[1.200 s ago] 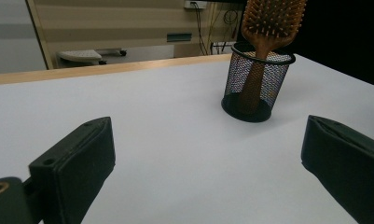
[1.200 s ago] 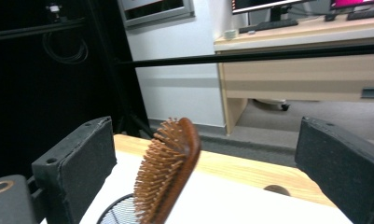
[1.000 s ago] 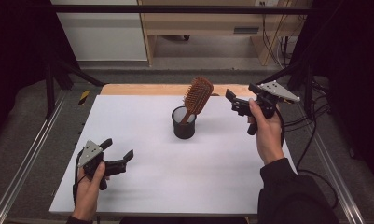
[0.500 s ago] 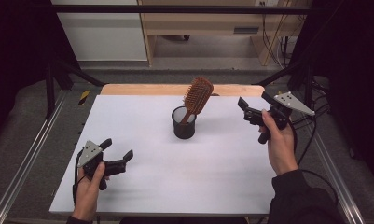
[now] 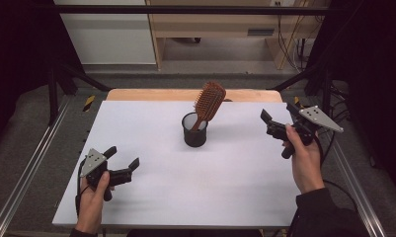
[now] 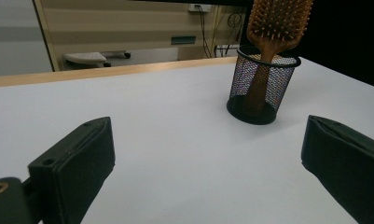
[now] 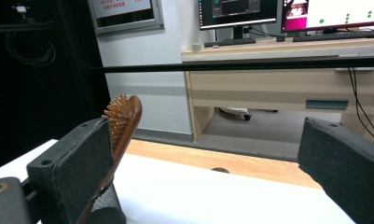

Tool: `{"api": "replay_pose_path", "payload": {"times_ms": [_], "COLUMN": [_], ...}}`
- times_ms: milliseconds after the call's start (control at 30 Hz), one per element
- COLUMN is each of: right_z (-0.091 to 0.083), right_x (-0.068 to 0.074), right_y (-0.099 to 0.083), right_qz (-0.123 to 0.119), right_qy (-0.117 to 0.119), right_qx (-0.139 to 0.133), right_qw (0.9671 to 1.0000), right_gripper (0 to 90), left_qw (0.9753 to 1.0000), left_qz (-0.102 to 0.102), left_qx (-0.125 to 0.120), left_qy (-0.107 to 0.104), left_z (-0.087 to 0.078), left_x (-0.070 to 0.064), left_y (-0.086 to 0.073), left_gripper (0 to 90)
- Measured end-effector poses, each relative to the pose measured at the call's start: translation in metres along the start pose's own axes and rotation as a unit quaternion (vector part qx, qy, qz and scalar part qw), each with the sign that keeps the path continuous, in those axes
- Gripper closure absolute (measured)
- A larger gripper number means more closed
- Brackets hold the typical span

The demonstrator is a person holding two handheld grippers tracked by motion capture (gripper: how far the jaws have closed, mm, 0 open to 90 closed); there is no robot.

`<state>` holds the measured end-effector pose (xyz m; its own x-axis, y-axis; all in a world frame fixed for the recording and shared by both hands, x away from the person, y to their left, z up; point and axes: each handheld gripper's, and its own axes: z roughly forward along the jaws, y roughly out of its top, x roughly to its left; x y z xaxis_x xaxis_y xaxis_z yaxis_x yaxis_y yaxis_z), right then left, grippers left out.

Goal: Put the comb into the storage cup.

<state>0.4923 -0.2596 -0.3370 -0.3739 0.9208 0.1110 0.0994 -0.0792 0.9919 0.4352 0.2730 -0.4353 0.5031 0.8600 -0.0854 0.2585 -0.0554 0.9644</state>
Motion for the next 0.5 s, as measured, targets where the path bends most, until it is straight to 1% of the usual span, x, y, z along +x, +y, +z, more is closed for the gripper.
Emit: {"api": "replay_pose_path", "payload": {"times_ms": [133,300,433,500], "right_z": [-0.006,-0.013,-0.018,-0.021], "right_x": [-0.004,-0.008,-0.011,-0.012], "right_y": [-0.004,-0.011,-0.018,-0.021], "right_qz": [-0.002,-0.003,-0.011,-0.007], "right_qy": [-0.004,-0.01,-0.013,-0.014], "right_qx": [0.003,0.006,0.014,0.013], "right_qw": [1.0,0.9999,0.9998,0.9998], "right_gripper": [3.6,3.6,3.6,3.6], "left_qw": [1.0,1.0,0.9999,0.9998], "left_qz": [0.002,0.005,0.011,0.012], "left_qx": [-0.001,-0.003,-0.008,-0.01], "left_qy": [0.0,0.005,0.006,0.008], "left_z": [-0.001,-0.003,-0.006,-0.006], "left_x": [0.0,0.001,0.0,0.0], "left_y": [0.0,0.001,0.001,0.001], "left_gripper": [2.7,2.6,2.6,2.4]}}
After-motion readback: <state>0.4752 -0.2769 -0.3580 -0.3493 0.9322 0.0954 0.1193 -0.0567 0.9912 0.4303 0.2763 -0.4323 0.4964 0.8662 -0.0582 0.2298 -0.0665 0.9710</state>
